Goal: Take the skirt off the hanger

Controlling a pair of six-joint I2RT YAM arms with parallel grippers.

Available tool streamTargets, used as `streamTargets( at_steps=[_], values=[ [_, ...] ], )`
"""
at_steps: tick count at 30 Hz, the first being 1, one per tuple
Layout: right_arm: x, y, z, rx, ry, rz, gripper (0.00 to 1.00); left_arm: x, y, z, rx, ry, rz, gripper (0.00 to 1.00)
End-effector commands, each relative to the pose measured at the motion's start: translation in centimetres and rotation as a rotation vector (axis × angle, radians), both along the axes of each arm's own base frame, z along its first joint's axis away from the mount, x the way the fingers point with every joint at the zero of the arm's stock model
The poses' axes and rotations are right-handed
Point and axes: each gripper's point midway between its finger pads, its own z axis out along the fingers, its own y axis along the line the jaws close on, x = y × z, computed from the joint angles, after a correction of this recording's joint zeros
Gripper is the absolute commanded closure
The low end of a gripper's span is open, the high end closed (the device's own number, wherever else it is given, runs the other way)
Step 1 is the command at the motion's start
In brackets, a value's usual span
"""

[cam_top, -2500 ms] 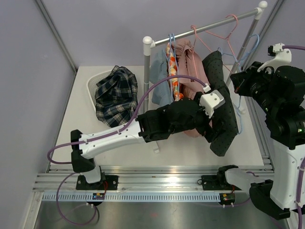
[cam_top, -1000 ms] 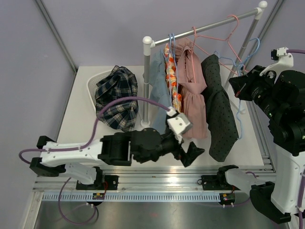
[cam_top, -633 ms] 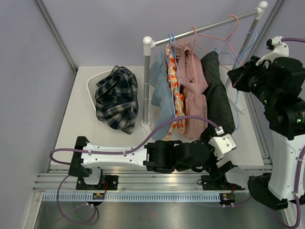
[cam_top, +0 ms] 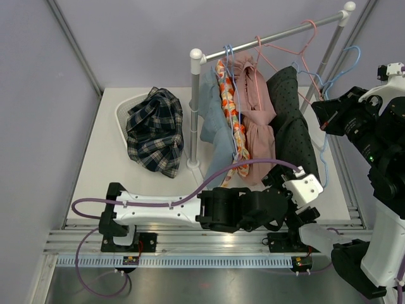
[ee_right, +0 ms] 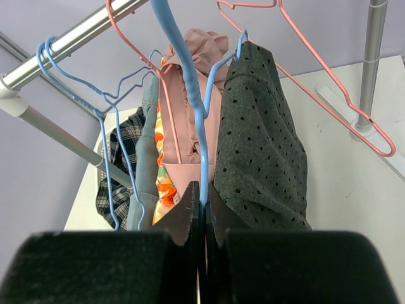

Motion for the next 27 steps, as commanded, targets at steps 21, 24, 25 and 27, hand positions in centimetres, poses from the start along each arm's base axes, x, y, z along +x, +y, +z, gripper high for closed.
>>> streamTargets(
  at_steps=[21, 24, 25, 27],
  values=[
    [-1.1, 1.0, 2.8, 0.06, -0.105, 0.055, 1.0, 2.4, 0.6, 3.8, -0.171, -0.022, 0.036, 1.0],
    [-0.9, 0.6, 2.8, 0.047, -0.109, 0.038, 1.0, 1.6, 1.4, 4.1, -0.162, -0.012, 0.016, 1.0],
    [-0.7, 0.5, 2.7, 0.041, -0.105, 0.031, 1.0, 1.5, 2.1, 4.2, -0.157, -0.014, 0.036, 1.0],
    [-0.4, 0.0, 2.9, 0.022, -0.114, 0.006, 1.0, -0.8, 3.2, 2.3, -0.102, -0.029, 0.023, 1.0]
  ],
)
